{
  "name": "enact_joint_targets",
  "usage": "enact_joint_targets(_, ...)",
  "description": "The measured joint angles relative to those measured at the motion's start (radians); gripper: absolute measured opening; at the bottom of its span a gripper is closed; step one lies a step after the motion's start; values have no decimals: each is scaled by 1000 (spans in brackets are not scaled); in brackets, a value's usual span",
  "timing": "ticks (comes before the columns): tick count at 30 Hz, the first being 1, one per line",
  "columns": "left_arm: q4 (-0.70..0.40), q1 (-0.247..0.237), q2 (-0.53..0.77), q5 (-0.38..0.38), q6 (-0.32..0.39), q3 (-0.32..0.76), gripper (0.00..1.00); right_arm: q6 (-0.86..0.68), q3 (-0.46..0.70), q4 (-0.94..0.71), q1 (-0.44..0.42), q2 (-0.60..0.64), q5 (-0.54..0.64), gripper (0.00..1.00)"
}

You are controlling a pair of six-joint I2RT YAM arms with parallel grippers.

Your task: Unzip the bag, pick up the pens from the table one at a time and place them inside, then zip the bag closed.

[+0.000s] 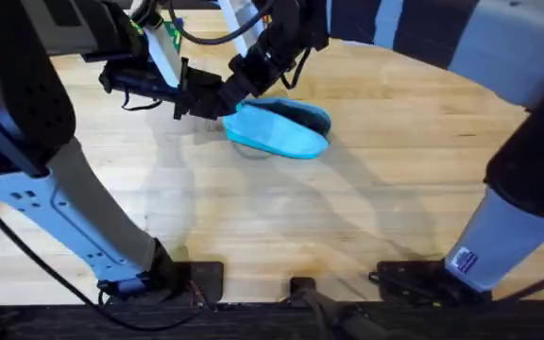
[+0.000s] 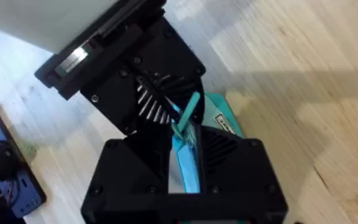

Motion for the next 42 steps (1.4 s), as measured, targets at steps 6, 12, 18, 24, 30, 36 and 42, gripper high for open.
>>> enact_joint_targets(6,-3,0,0,-1,0,0,42,0,0,2,-1,0,3,119)
enact_joint_targets(12,-4,0,0,-2,0,0,42,0,0,6,-2,0,5,33)
enact_joint_targets(18,-4,0,0,-2,0,0,42,0,0,6,-2,0,6,32)
enact_joint_targets(24,-4,0,0,-2,0,0,42,17,0,6,-2,0,7,32)
enact_joint_targets(30,-3,0,0,-1,0,0,42,47,0,6,-8,0,3,32)
enact_joint_targets(36,-2,0,0,3,0,0,42,73,0,6,-25,0,-14,32)
enact_joint_targets(42,1,0,0,4,0,0,42,90,0,1,-46,-11,-14,31)
